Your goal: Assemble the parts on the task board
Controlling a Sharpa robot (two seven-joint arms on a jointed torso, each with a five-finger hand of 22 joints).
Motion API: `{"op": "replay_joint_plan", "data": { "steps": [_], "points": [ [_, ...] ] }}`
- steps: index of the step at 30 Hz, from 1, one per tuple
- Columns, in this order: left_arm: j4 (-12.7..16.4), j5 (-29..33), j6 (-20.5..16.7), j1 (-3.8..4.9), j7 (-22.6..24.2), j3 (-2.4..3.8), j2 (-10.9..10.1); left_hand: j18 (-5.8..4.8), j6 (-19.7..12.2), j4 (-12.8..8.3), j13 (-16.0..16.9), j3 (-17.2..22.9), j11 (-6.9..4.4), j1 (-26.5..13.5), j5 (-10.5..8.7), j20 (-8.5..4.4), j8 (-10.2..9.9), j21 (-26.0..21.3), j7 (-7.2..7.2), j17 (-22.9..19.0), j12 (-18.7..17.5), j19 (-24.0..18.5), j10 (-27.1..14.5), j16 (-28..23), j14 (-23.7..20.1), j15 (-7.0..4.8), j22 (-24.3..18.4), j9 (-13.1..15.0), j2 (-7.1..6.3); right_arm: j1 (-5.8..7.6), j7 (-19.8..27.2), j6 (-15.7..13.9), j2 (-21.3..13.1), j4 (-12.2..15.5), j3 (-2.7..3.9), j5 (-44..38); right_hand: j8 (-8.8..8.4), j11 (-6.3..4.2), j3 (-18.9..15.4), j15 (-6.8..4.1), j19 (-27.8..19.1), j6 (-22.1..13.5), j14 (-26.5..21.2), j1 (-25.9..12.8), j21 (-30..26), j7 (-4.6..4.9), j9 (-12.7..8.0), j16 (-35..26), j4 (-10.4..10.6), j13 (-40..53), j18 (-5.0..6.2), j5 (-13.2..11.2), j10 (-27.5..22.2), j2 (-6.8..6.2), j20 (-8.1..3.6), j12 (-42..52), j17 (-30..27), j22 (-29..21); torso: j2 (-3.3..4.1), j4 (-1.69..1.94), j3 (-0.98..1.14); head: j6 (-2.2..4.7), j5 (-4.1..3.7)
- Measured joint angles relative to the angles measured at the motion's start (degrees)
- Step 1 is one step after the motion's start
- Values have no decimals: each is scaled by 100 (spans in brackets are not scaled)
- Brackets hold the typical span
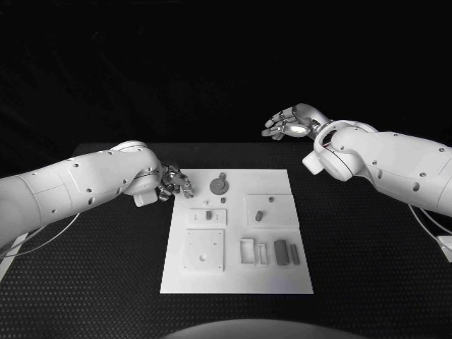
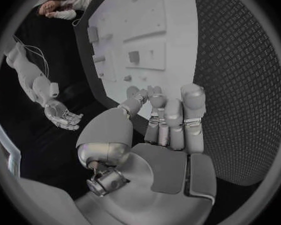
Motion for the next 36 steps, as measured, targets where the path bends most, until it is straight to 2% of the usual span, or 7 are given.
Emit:
{"op": "replay_joint_plan", "data": {
  "steps": [5, 14, 20, 23, 29, 32, 36],
  "points": [
    [527, -61, -40, 19, -104, -5, -248, 0, 27, -30, -5, 29, -20, 0, -21, 0, 27, 0, -27, -3, 0, 0, 19, 0, 0, 0, 0, -4, 0, 0, 9, 49, 7, -25, 0, 19, 0, 0, 0, 0, 0, 0, 0, 0, 0, 0, 0, 0, 0, 0, 0, 0, 0, 0, 0, 0, 0, 0, -18, 38, 3, -23, -18],
    [779, -181, -212, 21, -230, -55, -253, 0, 50, -37, -24, 22, -65, 0, 2, 1, 28, 0, -50, -9, -23, 1, 25, 0, -12, -12, -1, -5, 0, 0, 25, 105, 23, -53, 0, 36, 0, 0, 0, 0, -21, 0, 0, 0, 0, 0, -5, 0, 0, -7, 0, 0, 0, 0, 21, 0, 0, -1, -39, 73, 2, -45, -19],
    [855, -301, -336, 15, -282, -188, -298, 0, 57, -37, -31, 21, -73, 1, 2, 1, 28, 0, -57, -9, -23, 1, 32, -1, -11, -13, -1, -11, -1, 0, 29, 126, 23, -57, 0, 40, 0, 0, 0, 0, -21, 0, 0, 0, -22, 0, -5, 0, 0, -12, 0, 0, 0, 0, 21, 0, 0, -1, -41, 79, 2, -57, -28],
    [869, -352, -364, 15, -298, -280, -295, 0, 58, -38, -43, 21, -98, 1, 2, 2, 28, 23, -58, -20, -23, 2, 57, -1, -11, -13, -1, -22, -1, 0, 29, 133, 23, -56, 0, 41, 0, 0, 0, 0, -21, 0, 0, 0, -22, 0, -5, 0, 0, -14, 0, 0, 0, 0, 21, 0, 0, 0, -41, 79, 3, -57, -32],
    [865, -378, -401, -24, -320, -332, -259, 0, 68, -20, -65, 38, -104, 0, 2, 2, 28, 23, -68, -29, -48, 2, 63, -1, -11, -13, -2, -22, -3, 0, 29, 142, 27, -60, 0, 42, 0, 0, 0, 0, -21, 0, 0, 0, -22, 0, -5, 0, 0, -18, 0, 0, 0, 0, 21, 0, 0, 4, -37, 77, 3, -86, -44],
    [864, -385, -434, -51, -325, -394, -225, 0, 68, -13, -73, 45, -104, 1, 1, 2, 28, 23, -68, -29, -80, 2, 64, -1, -11, -14, -2, -22, -4, 0, 28, 145, 26, -63, 0, 43, 21, 0, 0, 0, -21, 0, 0, 0, -22, 0, -4, 0, 0, -18, 0, 0, 0, 0, 21, 0, 0, 4, -35, 75, 1, -107, -46],
    [868, -388, -491, -88, -335, -406, -199, 0, 69, 9, -86, 23, -105, -58, 1, 2, 29, 23, -69, -36, -83, 2, 65, -1, -10, -14, -2, -34, -24, 0, 19, 145, 26, -64, 0, 42, 21, 0, 0, 0, -21, 0, 0, 0, -22, 0, -4, 0, 0, -23, 0, 0, 0, 0, 21, 0, 0, 4, -35, 75, 1, -125, -45]
  ]
}}
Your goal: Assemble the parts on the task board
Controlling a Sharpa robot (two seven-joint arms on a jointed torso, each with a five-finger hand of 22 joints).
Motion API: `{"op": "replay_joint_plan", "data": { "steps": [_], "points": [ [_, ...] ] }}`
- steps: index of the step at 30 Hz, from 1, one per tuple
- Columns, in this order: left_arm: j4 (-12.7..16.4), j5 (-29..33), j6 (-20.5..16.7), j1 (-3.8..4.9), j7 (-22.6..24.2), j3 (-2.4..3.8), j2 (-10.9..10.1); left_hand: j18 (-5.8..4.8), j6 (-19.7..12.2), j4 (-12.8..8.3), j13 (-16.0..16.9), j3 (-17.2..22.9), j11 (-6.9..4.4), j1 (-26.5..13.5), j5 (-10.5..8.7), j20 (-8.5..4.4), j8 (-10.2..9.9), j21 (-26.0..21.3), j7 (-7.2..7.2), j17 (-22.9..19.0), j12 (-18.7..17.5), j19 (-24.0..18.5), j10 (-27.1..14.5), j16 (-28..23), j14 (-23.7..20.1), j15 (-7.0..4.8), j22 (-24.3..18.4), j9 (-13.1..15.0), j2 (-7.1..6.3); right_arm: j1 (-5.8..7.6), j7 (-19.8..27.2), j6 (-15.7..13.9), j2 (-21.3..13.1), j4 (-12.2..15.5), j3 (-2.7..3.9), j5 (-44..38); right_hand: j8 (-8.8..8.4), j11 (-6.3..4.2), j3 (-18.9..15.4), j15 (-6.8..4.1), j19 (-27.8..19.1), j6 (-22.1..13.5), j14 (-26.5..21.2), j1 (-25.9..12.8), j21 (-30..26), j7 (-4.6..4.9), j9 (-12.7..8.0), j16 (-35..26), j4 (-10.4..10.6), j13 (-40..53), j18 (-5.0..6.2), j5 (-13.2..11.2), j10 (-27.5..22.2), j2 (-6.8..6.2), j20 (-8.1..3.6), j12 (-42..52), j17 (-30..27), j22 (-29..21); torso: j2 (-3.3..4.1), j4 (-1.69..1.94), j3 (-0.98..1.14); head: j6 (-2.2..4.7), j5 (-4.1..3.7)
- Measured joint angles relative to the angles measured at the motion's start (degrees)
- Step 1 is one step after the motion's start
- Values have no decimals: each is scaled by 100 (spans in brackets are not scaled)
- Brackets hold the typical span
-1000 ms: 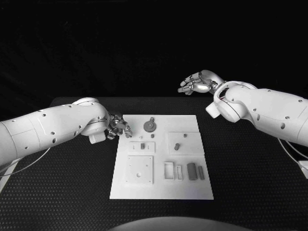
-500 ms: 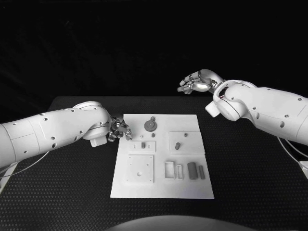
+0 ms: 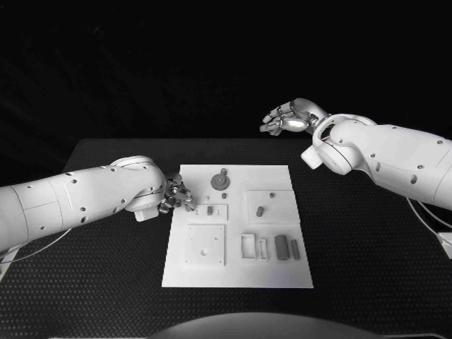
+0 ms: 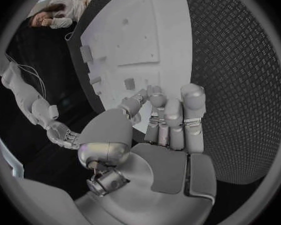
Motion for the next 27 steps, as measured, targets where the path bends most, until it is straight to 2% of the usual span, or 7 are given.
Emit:
{"op": "replay_joint_plan", "data": {
  "steps": [2, 6, 13, 27],
  "points": [
    [10, -4, -38, -3, -15, 0, 10, 1, 10, 18, -1, 15, -18, -22, 0, 0, 3, 1, -10, -2, 0, 0, 19, -4, 17, -17, 0, -5, 8, 0, -7, 0, -1, 0, 0, -2, 0, 0, 0, 0, 0, 0, 0, 1, 0, 0, -1, 0, 0, -1, 0, 0, 0, 1, 0, 0, 0, 0, 0, -1, 0, -4, 0],
    [41, -12, -72, -6, -40, -4, 13, 0, 19, 19, -10, 16, -21, -96, 167, -21, 22, 22, -18, -9, -24, 22, 21, -5, 19, -19, 0, -5, 20, 0, -15, 0, -1, 0, 0, -6, 0, 0, 0, 0, 0, 0, 0, 23, 0, 0, -6, 0, 0, -7, 0, 0, 0, 23, 0, 0, 0, 0, -1, -2, 1, -13, -16],
    [42, -21, -97, -11, -63, -8, 57, 0, 24, 20, -15, 15, -31, -137, 168, -20, 114, 22, -23, -8, -24, 23, 31, -5, 19, -20, 0, -12, 4, 0, -24, 0, -1, 1, 0, -9, 0, 0, 0, 0, 0, 0, 0, 23, 0, 0, -5, 0, 0, -12, 0, 0, 0, 23, 0, 0, 0, 0, -3, -2, 2, -25, -24],
    [127, -129, -89, -14, -78, -10, 82, 0, 39, -40, -21, 22, -30, -219, 223, -11, 165, 22, -38, -14, -46, 32, 56, -5, 32, -32, 3, -43, 86, 0, -29, 0, -2, 4, 0, -11, 0, 0, 0, 0, 0, 0, 0, 23, 0, 0, -5, 0, 0, -18, 0, 0, 0, 23, 0, 0, 0, 4, -4, -3, 9, -60, -31]
  ]
}}
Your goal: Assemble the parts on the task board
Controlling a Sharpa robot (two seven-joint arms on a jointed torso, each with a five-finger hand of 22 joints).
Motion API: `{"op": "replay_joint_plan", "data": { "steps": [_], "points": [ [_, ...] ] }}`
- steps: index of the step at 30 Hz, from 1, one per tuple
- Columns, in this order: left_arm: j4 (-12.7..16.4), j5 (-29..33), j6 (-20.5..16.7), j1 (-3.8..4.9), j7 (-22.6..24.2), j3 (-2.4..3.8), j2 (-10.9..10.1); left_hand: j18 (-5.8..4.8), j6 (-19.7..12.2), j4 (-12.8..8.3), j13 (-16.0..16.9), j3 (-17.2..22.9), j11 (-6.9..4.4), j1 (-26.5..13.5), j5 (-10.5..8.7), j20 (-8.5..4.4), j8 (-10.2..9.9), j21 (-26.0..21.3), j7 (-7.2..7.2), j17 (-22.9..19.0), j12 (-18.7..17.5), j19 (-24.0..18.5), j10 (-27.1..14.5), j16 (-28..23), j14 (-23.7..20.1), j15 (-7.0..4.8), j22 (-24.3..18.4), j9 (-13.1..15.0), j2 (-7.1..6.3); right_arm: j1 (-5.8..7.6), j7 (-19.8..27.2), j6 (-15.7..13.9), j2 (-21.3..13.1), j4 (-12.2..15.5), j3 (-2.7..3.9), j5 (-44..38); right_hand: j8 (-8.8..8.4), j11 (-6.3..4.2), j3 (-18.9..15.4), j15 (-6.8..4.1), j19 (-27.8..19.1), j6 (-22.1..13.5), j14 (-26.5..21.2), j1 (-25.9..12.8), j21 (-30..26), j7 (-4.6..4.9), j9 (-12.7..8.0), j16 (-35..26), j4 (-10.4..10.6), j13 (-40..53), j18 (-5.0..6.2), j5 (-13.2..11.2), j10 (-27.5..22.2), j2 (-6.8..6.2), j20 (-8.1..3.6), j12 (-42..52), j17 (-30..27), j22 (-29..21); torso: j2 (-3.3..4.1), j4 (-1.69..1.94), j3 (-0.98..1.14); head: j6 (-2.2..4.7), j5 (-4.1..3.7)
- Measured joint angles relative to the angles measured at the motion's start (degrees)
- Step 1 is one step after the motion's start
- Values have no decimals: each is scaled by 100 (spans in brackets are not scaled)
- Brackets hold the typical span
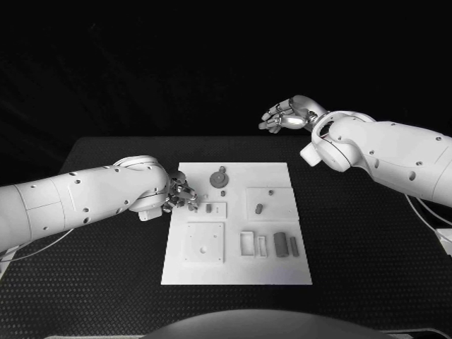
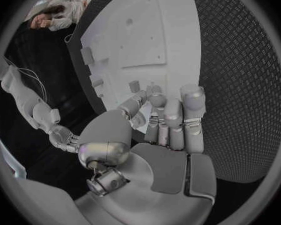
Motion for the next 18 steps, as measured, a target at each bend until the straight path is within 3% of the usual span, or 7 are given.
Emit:
{"op": "replay_joint_plan", "data": {
  "steps": [18],
  "points": [
    [-103, -274, 91, -19, -37, -10, 85, 1, 19, -32, 1, 0, 1, -30, -2, 1, 23, 0, 15, -9, 0, 1, 13, 30, 8, -8, 0, 0, 30, 0, -1, 0, -3, 6, 0, 0, 0, 0, 0, 0, 0, 0, 0, 0, 0, 0, -5, 0, 0, -12, 0, 0, 0, 0, 0, 0, -5, -1, 0, 2, -4, -25, 1]
  ]
}}
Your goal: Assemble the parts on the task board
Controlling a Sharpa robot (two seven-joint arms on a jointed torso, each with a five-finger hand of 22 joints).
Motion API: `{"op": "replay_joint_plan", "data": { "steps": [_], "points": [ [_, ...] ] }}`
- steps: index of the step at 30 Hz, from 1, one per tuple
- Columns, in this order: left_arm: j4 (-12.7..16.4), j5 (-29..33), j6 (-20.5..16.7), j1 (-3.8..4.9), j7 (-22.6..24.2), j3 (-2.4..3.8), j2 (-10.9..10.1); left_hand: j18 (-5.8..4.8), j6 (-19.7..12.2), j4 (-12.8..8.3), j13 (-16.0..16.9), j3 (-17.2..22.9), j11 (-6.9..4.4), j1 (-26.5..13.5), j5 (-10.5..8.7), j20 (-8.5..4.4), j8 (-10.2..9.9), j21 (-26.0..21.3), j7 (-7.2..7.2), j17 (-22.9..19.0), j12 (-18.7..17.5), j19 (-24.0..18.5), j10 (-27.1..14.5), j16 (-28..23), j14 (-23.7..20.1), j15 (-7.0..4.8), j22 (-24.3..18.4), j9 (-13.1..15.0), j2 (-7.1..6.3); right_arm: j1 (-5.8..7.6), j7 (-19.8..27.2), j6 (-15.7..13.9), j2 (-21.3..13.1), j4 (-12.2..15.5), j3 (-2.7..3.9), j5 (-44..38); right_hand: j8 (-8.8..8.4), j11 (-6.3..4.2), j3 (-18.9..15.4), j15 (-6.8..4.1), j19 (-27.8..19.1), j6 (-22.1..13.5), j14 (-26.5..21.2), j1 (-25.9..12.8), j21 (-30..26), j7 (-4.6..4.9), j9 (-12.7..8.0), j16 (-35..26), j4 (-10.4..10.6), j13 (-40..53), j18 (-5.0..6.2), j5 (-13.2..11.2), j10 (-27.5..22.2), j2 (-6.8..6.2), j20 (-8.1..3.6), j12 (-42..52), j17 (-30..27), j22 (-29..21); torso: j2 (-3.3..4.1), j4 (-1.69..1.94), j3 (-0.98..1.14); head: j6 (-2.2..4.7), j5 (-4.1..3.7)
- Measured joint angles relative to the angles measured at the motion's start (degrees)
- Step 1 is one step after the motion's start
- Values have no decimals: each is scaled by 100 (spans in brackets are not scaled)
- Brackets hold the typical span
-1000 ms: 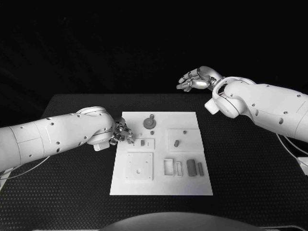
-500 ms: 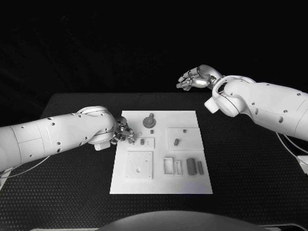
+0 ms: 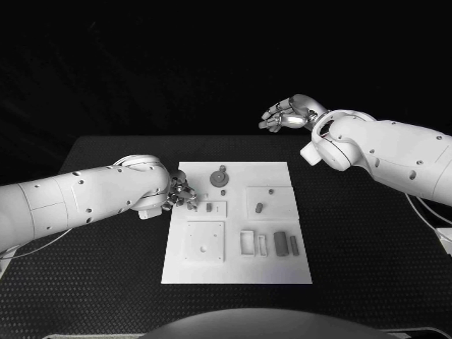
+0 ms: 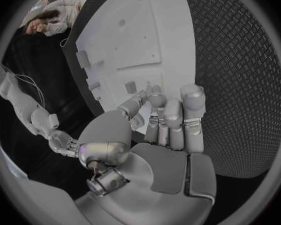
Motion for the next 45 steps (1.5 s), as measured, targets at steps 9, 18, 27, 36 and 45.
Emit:
{"op": "replay_joint_plan", "data": {
  "steps": [9, 18, 27, 36, 45],
  "points": [
    [-33, -10, 60, -14, -4, 9, 52, 0, 0, -7, 0, -8, 0, -29, -21, 0, 67, 0, 0, -9, 0, 0, 0, 0, 0, 0, 0, -27, 27, 0, 0, 0, 1, 0, 0, 0, 0, 0, 0, 15, 0, 0, -15, 0, 0, 0, 0, 0, 0, -6, -2, 0, 0, 0, 0, 0, 0, 0, 3, -1, -1, -17, 4],
    [-29, -9, 84, -25, -1, 9, 57, 26, 47, -7, 10, -9, -43, -127, -22, -2, 109, 0, -41, -15, 0, 21, 43, 0, 42, -42, -1, -53, -11, 0, 0, 0, -1, 3, 0, 0, 0, 0, 0, 15, 0, 0, -15, 0, 0, 0, 0, 0, 0, -11, -2, 0, 0, 0, 0, 0, 1, -1, 3, -6, 4, -30, 3],
    [-3, -9, 117, -38, 5, 4, 61, 39, 114, -13, 23, -17, -92, -187, -23, -24, 110, 0, -70, -21, 0, 17, 92, -1, 91, -91, -2, -60, -73, 0, -1, 0, -2, 3, 0, 0, 0, 0, 0, 15, 0, 0, -15, 0, 0, 0, -5, 0, 0, -17, -2, 0, 0, 0, 0, 0, 1, 4, 3, -6, 8, -37, -1],
    [-17, -13, 117, -40, 16, 6, 57, 39, 125, -48, 27, 17, -92, -154, 12, -26, 109, 0, -80, -26, 0, 15, 92, -1, 91, -91, -2, -58, -100, 0, -1, 0, -3, 4, 0, 0, 0, 0, 0, 14, 0, 0, -14, 0, 0, 0, -5, 0, 0, -22, -2, 0, 0, 0, 0, 0, 1, 3, 2, -2, 3, -29, -5],
    [-59, -13, 117, -40, 42, 9, 60, 38, 136, -79, 27, 32, -92, -154, 12, -45, 110, 0, -87, -26, 0, 37, 91, -1, 91, -91, -3, -67, -100, 0, -1, 0, 0, -2, 0, 0, 0, 0, 0, 13, 0, 0, -13, 0, -22, 0, -4, 0, 0, -23, -3, 0, 0, 0, 0, 0, 1, 3, 2, 4, -4, -29, -8]
  ]
}}
